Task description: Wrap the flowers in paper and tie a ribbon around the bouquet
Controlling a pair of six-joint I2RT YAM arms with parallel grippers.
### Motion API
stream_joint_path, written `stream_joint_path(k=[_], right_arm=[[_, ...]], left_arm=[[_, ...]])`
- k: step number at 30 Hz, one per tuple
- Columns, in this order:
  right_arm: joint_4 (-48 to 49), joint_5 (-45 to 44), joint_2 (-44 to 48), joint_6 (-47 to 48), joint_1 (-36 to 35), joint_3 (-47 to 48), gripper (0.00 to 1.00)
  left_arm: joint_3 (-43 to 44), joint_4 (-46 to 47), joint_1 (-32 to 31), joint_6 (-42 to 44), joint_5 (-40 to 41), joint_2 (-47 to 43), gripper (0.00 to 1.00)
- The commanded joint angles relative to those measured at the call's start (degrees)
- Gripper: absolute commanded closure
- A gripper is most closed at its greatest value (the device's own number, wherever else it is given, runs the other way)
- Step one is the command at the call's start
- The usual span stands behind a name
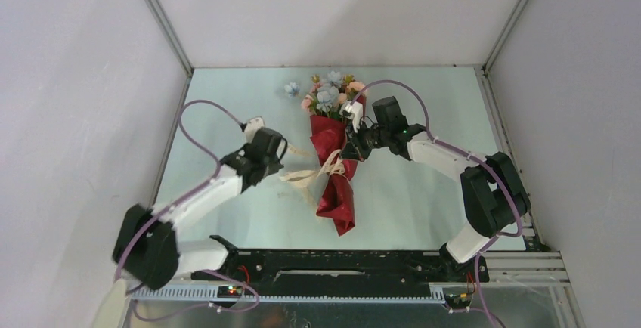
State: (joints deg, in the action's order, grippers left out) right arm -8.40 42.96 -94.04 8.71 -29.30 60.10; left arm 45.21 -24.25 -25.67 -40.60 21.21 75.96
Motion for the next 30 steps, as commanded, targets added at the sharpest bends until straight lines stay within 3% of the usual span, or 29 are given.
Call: stream_joint_path(k=[1,4,7,10,14,20,26,30], right_arm=[[5.97,-7.35,2.05,-11.83,-0.77,-0.23,1.00],[5.67,-9.90,1.33,-14.00,-1.44,-0.26,1.00],[5.78,-10.84,1.00,-16.33,-1.61,-0.31,1.00],[5.95,-11.13,1.12,-17.14,-1.89,-0.33,1.00],[5.46,-11.46,1.39,-17.49,-2.13,-0.29,1.00],[5.30,-10.59,0.85,-17.32,-2.46,-0.33,1.00],[4.68,-9.11,0.63,-16.63,-2.43,-0.32,1.00],[4.58,-8.19,0.54,-16.19,-2.28,-0.32,1.00]], left_arm=[[-2.50,-4.47,-11.81,-7.20,11.97,-11.49,1.00],[-3.58,-6.99,-22.17,-11.64,18.00,-16.75,1.00],[-3.76,-3.98,-29.88,-9.30,20.05,-19.39,1.00],[-3.10,3.12,-38.84,-0.14,20.77,-20.30,1.00],[-0.46,10.74,-45.78,12.57,16.55,-16.68,1.00],[10.92,16.14,-51.37,23.97,13.62,-1.28,0.99],[25.38,11.92,-54.00,29.55,21.21,15.33,0.97],[28.58,13.58,-54.58,31.98,16.73,20.05,0.84]])
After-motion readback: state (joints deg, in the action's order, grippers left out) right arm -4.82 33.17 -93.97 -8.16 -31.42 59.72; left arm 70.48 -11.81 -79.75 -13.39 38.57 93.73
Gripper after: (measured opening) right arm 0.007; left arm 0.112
